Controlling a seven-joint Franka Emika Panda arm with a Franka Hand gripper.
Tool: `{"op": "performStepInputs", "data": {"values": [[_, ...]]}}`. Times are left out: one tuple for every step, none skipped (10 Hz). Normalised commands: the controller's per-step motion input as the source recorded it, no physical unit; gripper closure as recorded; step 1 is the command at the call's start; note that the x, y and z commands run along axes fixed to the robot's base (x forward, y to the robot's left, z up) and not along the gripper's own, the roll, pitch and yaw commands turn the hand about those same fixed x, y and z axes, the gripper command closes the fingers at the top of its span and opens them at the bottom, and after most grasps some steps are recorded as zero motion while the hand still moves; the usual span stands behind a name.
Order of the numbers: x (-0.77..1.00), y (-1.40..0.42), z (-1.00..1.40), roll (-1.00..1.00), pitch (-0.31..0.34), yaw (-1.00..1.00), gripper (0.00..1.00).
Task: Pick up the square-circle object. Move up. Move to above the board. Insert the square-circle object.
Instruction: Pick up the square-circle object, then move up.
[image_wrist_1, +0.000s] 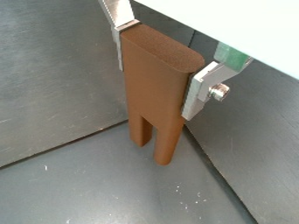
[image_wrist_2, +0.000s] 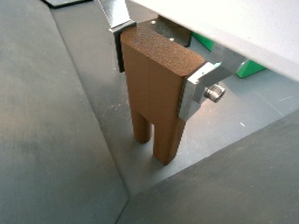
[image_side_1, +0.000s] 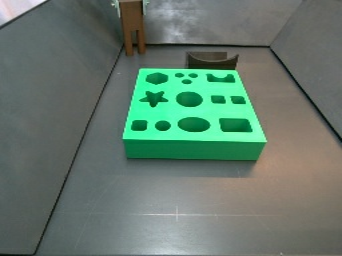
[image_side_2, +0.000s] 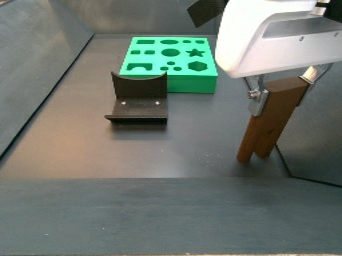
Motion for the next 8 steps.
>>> {"op": "performStepInputs", "data": {"values": [[0.0,0.0,0.0,0.0,0.0,0.0,1.0],[0.0,0.0,0.0,0.0,0.0,0.0,1.0],[0.0,0.0,0.0,0.0,0.0,0.0,1.0],[0.0,0.0,0.83,0.0,0.0,0.0,1.0],[-0.04,0.05,0.81,-0.01,0.047,0.03,1.0],[-0.06,0.04,0.7,0.0,0.084,0.02,1.0],[-0.04,0.03,0.63,0.01,0.087,0.01,1.0],[-0.02,0.02,0.48,0.05,0.098,0.01,1.0]]}}
